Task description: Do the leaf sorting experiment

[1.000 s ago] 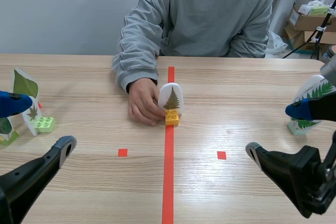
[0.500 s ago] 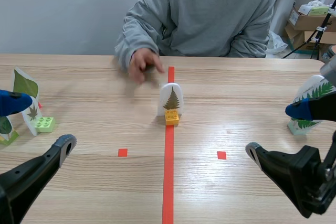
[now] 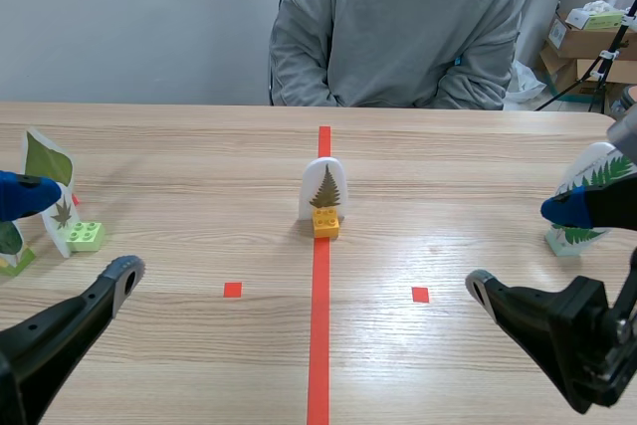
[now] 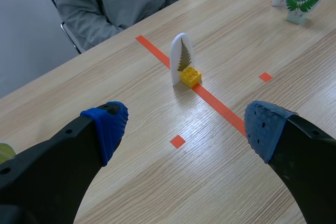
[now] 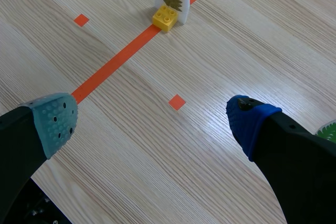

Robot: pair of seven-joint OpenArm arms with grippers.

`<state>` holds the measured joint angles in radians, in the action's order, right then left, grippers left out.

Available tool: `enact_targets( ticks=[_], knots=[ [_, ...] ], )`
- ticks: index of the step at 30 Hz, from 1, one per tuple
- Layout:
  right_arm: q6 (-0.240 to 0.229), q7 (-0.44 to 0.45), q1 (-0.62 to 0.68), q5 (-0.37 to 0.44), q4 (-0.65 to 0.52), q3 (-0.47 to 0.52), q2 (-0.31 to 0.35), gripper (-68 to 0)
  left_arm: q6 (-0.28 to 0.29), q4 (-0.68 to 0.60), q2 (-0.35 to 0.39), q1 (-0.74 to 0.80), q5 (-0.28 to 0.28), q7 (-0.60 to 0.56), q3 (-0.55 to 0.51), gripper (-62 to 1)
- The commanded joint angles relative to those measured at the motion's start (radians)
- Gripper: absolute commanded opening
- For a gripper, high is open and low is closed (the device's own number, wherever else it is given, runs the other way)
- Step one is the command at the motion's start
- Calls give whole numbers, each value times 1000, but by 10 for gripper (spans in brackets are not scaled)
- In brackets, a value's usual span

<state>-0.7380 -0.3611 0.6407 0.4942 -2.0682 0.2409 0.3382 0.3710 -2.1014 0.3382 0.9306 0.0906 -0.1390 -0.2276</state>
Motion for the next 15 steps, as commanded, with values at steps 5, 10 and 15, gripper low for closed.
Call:
enact_targets(
  ticks=[5, 10, 15],
  knots=[
    [-8, 8, -9, 3, 1, 6, 0, -97, -1, -1, -3, -3, 10, -18, 1, -127],
    [-8, 8, -9, 0, 1, 6, 0, -97, -1, -1, -3, -3, 10, -18, 1, -127],
    [-8, 8, -9, 0, 1, 6, 0, -97, -1, -1, -3, -3, 10, -17, 1, -127]
  ],
)
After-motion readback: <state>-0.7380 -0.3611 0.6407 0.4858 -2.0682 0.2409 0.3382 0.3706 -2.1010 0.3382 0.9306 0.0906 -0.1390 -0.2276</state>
